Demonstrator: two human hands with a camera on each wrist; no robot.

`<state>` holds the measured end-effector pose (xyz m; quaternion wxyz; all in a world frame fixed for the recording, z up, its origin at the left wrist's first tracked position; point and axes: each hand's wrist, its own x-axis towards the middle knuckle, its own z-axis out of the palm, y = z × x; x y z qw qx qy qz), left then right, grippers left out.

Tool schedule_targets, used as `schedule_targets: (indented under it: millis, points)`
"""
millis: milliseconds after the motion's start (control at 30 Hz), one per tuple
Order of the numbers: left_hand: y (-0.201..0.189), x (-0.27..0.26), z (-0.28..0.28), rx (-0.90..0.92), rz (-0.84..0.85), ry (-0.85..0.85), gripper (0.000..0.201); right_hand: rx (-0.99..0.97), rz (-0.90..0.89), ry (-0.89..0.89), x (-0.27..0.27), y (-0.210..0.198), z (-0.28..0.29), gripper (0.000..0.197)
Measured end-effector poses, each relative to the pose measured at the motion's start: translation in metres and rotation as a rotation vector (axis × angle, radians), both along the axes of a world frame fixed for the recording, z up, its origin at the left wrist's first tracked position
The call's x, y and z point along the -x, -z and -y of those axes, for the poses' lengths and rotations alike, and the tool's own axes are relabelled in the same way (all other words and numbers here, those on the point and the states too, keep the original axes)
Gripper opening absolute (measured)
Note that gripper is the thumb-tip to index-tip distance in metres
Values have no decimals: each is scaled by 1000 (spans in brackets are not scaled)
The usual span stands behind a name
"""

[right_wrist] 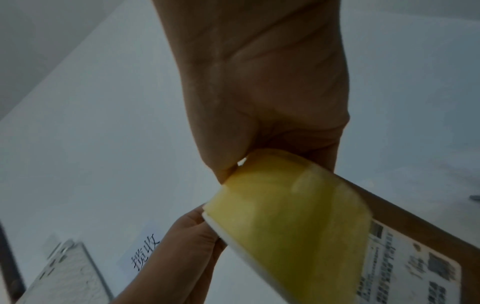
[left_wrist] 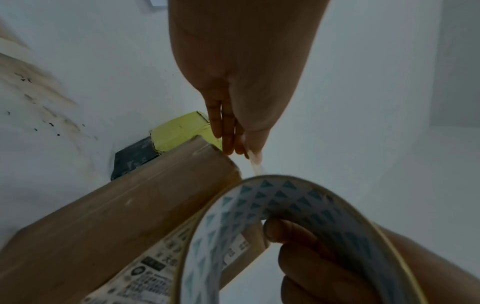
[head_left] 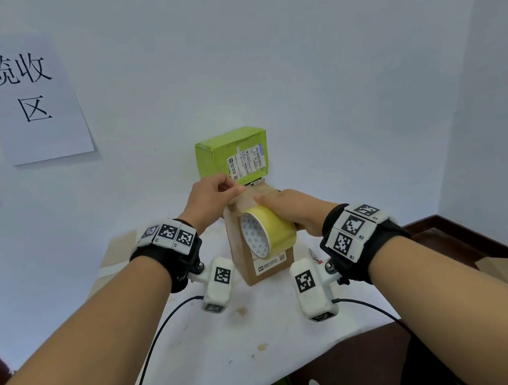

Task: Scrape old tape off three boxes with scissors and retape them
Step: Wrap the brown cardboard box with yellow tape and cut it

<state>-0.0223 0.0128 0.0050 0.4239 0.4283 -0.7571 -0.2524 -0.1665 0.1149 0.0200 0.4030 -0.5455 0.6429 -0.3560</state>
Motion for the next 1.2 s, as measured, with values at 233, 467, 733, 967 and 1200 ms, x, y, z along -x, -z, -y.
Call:
schedule_targets:
  millis: [233,467,733,967,1200]
  points:
    - [8,4,1,37,-9,15,13,27,-276,-30,-1,3,11,43]
    - [16,3,2,77,33,-16,12,4,-299,-22,-1,5,17,42]
    - [18,2,2,95,41,-19,10,35,-350,-22,-2,8,18,41]
    - [22,0,6,170,156,-17,11,70,-324,-10,-4,14,20,39]
    - [24,4,4,50,154,-34,12,70,-304,-15,-2,17,20,40]
